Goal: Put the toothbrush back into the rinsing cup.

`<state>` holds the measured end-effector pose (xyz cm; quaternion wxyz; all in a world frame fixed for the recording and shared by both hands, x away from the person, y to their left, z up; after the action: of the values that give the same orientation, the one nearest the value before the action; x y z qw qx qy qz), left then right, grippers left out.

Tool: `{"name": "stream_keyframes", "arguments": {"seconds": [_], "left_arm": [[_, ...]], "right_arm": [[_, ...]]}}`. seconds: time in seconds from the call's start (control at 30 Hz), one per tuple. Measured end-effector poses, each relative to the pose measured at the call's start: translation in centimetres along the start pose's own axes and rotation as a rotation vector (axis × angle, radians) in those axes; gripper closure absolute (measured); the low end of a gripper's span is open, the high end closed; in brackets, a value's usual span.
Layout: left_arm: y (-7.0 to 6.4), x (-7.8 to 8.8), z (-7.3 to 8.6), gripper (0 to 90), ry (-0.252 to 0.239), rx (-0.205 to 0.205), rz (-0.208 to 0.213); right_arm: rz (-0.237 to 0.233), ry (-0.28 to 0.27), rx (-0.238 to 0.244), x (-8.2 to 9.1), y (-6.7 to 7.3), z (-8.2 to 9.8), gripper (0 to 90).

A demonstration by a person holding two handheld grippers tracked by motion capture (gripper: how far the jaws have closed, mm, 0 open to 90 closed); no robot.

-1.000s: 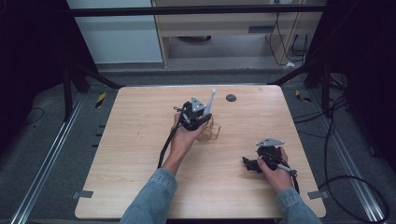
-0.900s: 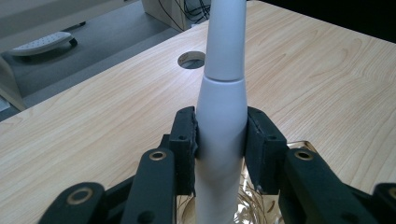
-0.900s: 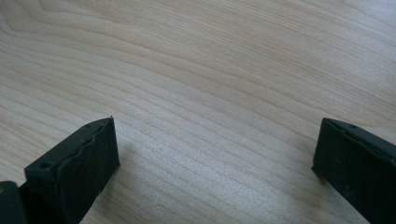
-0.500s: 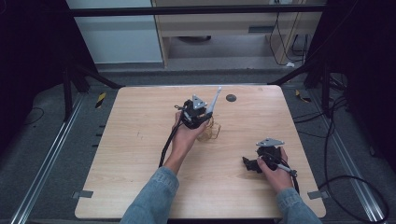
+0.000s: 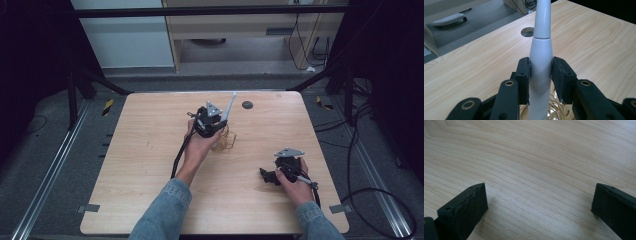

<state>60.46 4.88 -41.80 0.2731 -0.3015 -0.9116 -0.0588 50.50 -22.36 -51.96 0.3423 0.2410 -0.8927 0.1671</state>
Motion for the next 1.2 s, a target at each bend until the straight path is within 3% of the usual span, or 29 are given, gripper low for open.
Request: {"name": "stream_keyframes", "arguments": {"seconds": [0.53, 1.2], "left_arm": [[-0.2, 1.2, -0.1, 55.2, -0.034, -0.004, -0.007], [-0.8, 3.6, -0.7, 22.1, -0.031, -0.015, 0.032]], "right_arm": [[0.000, 0.000, 0.000, 0.0, 0.0, 0.0, 0.3], [0.000, 0.001, 0.000, 0.0, 0.0, 0.0, 0.3]]}}
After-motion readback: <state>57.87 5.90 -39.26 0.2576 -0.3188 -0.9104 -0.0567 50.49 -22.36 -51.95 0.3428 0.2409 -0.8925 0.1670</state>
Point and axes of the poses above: each handheld gripper's, and its own axes: x roughly backward along the jaws, z roughly out of its underside, y roughly to its left, the point moved 1 cm from there along -x, roughly forward along the jaws, and after that the axes turned 10 degrees about x, right-handed, at the moved point
